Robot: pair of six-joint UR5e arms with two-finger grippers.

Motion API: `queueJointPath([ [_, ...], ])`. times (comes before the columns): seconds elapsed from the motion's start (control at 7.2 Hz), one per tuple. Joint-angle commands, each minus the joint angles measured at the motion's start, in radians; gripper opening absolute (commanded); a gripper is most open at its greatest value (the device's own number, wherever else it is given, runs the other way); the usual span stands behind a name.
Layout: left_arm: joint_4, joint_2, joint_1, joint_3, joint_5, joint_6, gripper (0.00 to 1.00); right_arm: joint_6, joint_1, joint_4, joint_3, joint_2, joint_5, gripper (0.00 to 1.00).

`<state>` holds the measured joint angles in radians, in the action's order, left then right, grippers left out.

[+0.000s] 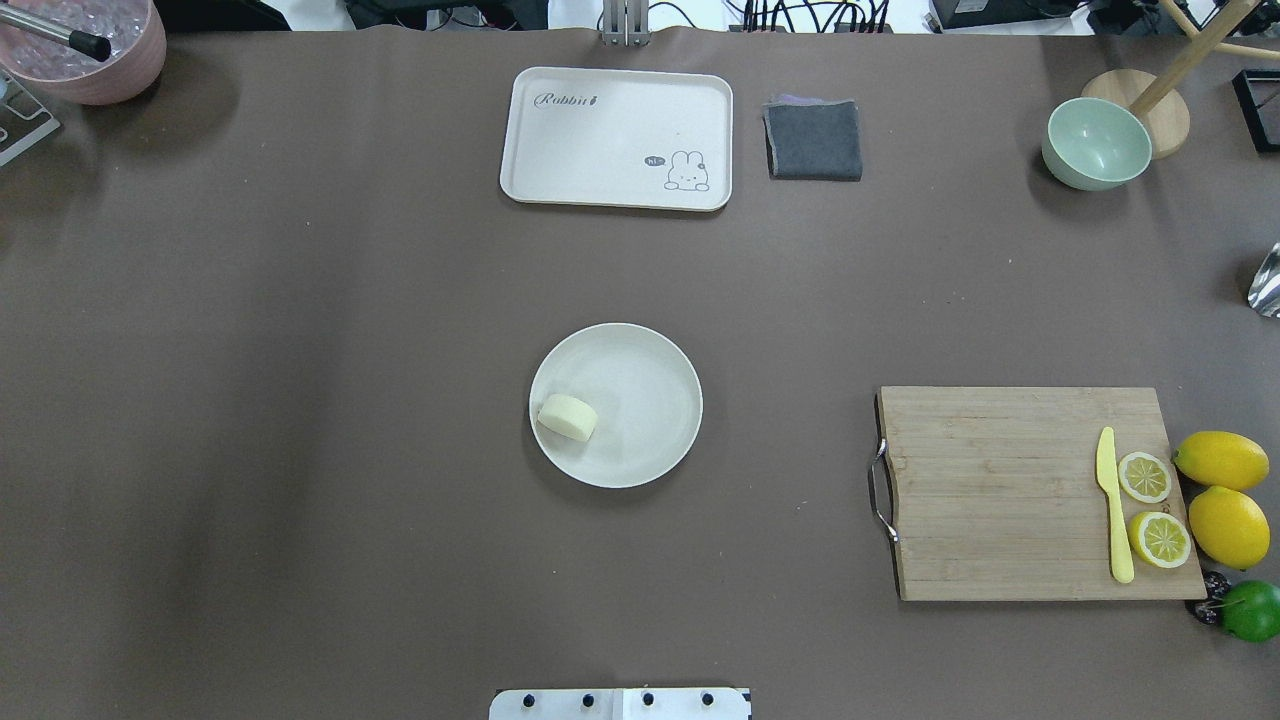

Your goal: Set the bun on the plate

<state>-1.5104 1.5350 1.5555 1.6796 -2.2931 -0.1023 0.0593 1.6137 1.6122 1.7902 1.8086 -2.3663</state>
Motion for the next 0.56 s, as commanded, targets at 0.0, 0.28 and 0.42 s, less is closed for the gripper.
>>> queueJointPath([
  [0.0, -0.002, 0.0, 0.0, 0.003, 0.001, 0.0, 0.98, -0.001, 0.0, 0.0, 0.001, -0.003, 0.001, 1.0],
  [0.28, -0.001, 0.002, 0.0, 0.003, 0.0, 0.003, 0.98, 0.0, 0.0, 0.0, 0.0, -0.005, 0.005, 1.0],
  [0.42, -0.001, 0.004, 0.0, 0.003, 0.0, 0.003, 0.98, 0.0, 0.0, 0.0, 0.0, -0.006, 0.006, 1.0],
])
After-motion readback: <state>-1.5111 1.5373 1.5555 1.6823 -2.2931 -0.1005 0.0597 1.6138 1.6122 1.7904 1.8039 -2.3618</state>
